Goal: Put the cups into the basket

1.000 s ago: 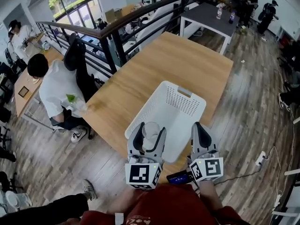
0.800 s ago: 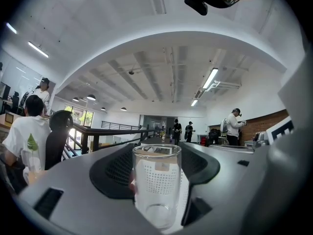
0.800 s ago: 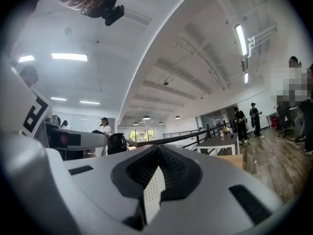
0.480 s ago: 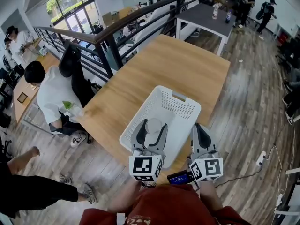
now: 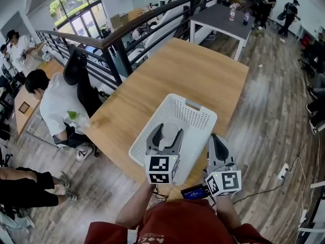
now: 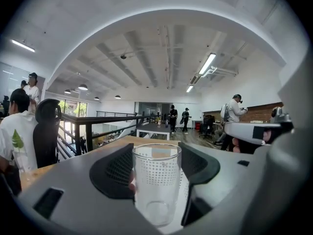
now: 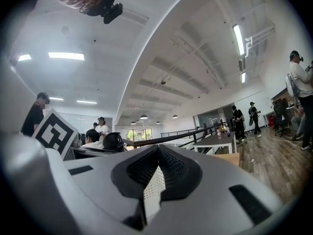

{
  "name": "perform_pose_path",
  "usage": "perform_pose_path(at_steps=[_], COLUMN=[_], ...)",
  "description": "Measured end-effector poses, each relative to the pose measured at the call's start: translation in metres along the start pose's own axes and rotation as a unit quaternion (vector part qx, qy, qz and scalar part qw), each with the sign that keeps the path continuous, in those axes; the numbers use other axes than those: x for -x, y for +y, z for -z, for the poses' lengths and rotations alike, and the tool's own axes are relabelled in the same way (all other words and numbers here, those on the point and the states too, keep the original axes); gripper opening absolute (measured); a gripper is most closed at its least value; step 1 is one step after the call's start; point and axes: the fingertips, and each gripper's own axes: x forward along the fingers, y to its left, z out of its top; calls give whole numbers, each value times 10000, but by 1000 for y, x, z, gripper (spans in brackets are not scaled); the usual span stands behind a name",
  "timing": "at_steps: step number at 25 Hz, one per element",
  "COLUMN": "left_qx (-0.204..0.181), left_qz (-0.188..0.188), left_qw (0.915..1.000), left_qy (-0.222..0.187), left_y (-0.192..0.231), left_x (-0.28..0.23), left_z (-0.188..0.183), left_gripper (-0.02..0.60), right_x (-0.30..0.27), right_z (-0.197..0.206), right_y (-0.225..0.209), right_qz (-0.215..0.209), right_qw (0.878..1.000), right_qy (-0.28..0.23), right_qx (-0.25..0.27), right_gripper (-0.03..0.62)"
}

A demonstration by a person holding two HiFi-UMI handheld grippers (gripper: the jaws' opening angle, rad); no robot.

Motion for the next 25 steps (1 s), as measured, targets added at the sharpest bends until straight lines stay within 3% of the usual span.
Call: perform_pose_path(at_steps=[12, 20, 25], left_qx=[72, 378, 258], left_qz=[216, 371, 352], left_qw=[9963, 9891, 9867], left_qy=[834, 1371, 1564], left_y=[-3, -7, -6], left_x=[-36, -57, -68], left_z=[36, 64, 74], left_gripper=[291, 290, 290], right_x=[6, 7, 7], right_z=[7, 12, 13], right_y=[-9, -12, -16], right_qz=[133, 145, 171], right_qw=[9999, 9998, 9997], right_qy=[102, 150, 160], right_qx=[12, 21, 17], right_gripper=[9, 9, 9])
